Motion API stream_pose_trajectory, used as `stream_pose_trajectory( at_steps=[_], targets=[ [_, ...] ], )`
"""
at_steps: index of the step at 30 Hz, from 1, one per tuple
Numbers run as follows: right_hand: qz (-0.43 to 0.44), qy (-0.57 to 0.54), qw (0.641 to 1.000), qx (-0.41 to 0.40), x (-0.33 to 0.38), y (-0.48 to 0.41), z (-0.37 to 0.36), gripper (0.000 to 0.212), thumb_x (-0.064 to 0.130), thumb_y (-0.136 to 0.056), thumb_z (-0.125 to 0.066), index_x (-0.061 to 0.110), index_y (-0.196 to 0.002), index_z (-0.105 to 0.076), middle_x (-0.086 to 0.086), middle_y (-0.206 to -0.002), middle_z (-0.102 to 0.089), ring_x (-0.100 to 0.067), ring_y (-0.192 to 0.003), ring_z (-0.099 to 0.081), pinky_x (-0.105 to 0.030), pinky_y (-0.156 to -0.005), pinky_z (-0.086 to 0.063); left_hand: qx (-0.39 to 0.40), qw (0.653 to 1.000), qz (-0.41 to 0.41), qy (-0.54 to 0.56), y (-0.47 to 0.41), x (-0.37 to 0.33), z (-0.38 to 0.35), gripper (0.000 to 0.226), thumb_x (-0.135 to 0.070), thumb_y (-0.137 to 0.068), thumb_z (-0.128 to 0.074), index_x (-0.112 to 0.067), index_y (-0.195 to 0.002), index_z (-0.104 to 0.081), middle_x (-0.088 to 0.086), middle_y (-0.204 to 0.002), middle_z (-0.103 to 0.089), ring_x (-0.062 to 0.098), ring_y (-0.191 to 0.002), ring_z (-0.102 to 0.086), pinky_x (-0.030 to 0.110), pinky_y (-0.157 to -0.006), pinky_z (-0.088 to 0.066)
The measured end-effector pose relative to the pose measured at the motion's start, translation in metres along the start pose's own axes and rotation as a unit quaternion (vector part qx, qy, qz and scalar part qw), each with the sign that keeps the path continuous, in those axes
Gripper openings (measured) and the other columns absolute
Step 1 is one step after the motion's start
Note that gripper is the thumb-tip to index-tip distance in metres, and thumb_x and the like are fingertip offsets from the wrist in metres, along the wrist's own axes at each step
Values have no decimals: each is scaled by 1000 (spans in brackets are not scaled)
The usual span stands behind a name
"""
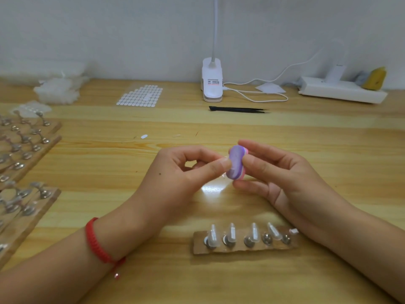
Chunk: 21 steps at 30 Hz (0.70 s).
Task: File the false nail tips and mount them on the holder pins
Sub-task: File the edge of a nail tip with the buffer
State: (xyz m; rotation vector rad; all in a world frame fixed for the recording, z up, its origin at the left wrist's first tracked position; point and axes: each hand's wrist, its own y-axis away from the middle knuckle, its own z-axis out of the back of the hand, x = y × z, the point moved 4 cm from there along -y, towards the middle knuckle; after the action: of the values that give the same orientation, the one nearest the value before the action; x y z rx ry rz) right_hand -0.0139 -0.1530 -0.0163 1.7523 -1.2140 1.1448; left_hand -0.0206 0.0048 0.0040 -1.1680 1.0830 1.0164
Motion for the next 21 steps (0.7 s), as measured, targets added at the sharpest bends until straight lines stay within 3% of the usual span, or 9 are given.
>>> stream_pose_trajectory(
  at_steps=[4, 7, 11, 15, 18, 19, 21],
  targets=[
    [1, 30, 999, 25, 0, 1, -5, 32, 16, -64, -75, 15, -97, -78, -13, -99, -74, -21, -86, -73, -26, -65, -58, -19, 1000, -7, -1, -1, 0, 3, 17, -28, -69, -68, -12, -73, -73, -16, -47, -49, -1, -42, -44, 3, -48, -33],
    [-2, 6, 1000, 16, 0, 0, -2, 29, 12, -69, -72, 13, -98, -78, -12, -97, -75, -19, -84, -73, -25, -65, -58, 11, 1000, 0, -11, 1, -1, -2, 11, -18, -75, -68, -8, -73, -71, -18, -46, -54, -4, -41, -47, 1, -48, -33],
    [-5, 26, 999, 30, 0, 0, -4, 31, 15, -67, -74, 16, -97, -79, -14, -99, -74, -21, -86, -73, -25, -65, -58, -11, 1000, -7, 5, 1, -1, 1, 16, -24, -72, -66, -9, -74, -71, -17, -42, -47, -2, -41, -46, 2, -49, -33],
    [-4, 4, 1000, 13, 0, -1, -1, 29, 11, -70, -72, 12, -98, -78, -13, -97, -74, -19, -84, -72, -25, -65, -58, 3, 1000, 5, -10, 2, 1, -2, 10, -14, -77, -68, -5, -74, -71, -17, -46, -54, -4, -40, -48, 1, -46, -33],
    [0, 30, 999, 23, 0, 1, -4, 30, 14, -67, -78, 15, -97, -78, -12, -98, -74, -21, -84, -72, -26, -65, -58, -29, 1000, 2, -1, 1, 1, 3, 16, -25, -69, -68, -9, -71, -71, -14, -44, -44, 0, -40, -45, 3, -47, -32],
    [2, 41, 999, 24, 0, 1, -4, 31, 15, -66, -80, 16, -97, -78, -12, -98, -75, -22, -84, -73, -26, -65, -58, -34, 999, 1, -2, 1, 1, 4, 18, -28, -68, -67, -11, -71, -71, -12, -46, -45, 1, -41, -44, 4, -48, -32],
    [3, 20, 1000, 6, 0, 0, -2, 30, 13, -65, -79, 14, -95, -79, -11, -93, -74, -20, -79, -73, -26, -64, -58, -18, 1000, 4, -17, 2, 1, 3, 20, -32, -66, -68, -12, -69, -72, 15, -57, -51, 2, -46, -42, 6, -51, -35]
  ],
)
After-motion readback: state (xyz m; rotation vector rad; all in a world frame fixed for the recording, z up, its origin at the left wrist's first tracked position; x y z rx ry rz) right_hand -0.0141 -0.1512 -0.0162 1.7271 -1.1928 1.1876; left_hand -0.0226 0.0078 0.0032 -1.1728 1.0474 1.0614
